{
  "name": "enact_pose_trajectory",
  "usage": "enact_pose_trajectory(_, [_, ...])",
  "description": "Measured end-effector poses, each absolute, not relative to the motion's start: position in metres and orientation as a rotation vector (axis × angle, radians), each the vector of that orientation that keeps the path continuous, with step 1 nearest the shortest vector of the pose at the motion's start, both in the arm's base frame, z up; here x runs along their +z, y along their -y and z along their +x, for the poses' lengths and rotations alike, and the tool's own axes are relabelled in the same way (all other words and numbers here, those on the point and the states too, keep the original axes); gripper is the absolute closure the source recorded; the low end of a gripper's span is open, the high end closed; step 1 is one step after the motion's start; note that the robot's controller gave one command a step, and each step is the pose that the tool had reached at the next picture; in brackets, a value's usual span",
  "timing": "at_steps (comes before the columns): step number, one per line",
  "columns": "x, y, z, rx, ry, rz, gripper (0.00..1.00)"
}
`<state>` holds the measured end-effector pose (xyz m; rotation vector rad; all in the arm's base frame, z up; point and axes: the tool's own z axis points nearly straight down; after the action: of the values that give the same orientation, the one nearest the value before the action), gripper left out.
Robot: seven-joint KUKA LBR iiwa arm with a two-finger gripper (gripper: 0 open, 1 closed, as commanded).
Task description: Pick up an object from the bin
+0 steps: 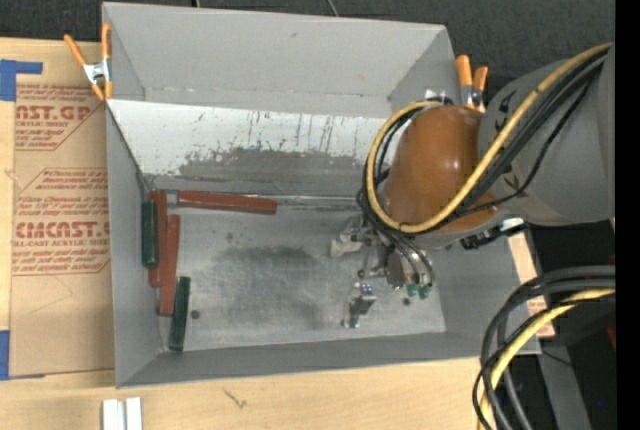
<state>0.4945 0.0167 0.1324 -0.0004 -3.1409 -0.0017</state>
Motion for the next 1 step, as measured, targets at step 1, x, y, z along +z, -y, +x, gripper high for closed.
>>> enact_pose_trajectory(1, [0.1004, 0.0949, 0.5606, 0.001, 3.142, 0.104, 1.0])
